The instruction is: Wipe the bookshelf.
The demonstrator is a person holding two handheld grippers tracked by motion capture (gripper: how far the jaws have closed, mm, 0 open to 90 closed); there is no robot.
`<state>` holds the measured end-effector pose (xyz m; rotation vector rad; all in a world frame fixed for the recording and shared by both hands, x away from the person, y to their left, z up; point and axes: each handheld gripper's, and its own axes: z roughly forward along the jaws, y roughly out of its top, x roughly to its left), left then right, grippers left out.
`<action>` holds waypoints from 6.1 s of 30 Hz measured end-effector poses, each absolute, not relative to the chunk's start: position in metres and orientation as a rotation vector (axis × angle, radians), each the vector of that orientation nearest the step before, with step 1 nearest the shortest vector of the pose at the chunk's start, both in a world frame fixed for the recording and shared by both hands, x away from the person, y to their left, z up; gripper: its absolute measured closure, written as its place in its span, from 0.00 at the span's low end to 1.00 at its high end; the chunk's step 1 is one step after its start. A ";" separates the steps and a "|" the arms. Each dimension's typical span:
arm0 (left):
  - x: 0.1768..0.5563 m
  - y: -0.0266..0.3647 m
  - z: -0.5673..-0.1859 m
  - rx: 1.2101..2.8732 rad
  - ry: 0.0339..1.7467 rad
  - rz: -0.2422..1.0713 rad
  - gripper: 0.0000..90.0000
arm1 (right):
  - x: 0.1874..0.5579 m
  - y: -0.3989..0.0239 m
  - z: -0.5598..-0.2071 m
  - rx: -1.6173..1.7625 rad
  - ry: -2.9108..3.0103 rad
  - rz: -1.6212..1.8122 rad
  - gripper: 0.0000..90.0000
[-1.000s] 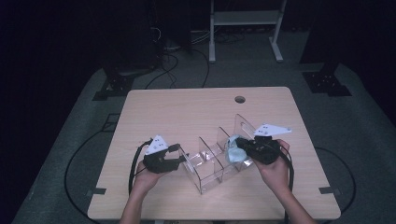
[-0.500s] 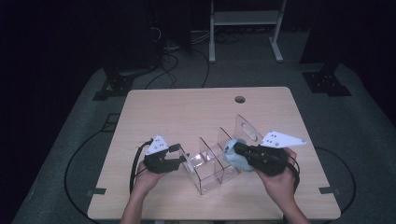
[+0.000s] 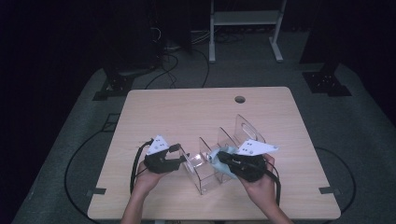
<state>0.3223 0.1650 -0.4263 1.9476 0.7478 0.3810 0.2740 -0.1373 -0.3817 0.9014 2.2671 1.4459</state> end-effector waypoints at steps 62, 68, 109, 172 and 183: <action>0.323 0.166 -0.427 1.938 0.762 0.370 0.50 | 0.344 -0.082 -0.378 1.061 2.342 1.254 0.94; 0.324 0.166 -0.428 1.934 0.769 0.379 0.50 | 0.366 -0.064 -0.375 1.118 2.361 1.191 0.94; 0.325 0.167 -0.429 1.921 0.796 0.360 0.50 | 0.240 -0.152 -0.394 1.028 2.225 1.473 0.94; 0.325 0.165 -0.430 1.913 0.785 0.343 0.48 | 0.241 -0.145 -0.435 0.948 2.229 1.473 0.94; 0.325 0.162 -0.430 1.907 0.771 0.327 0.48 | 0.241 -0.146 -0.438 0.998 2.223 1.513 0.94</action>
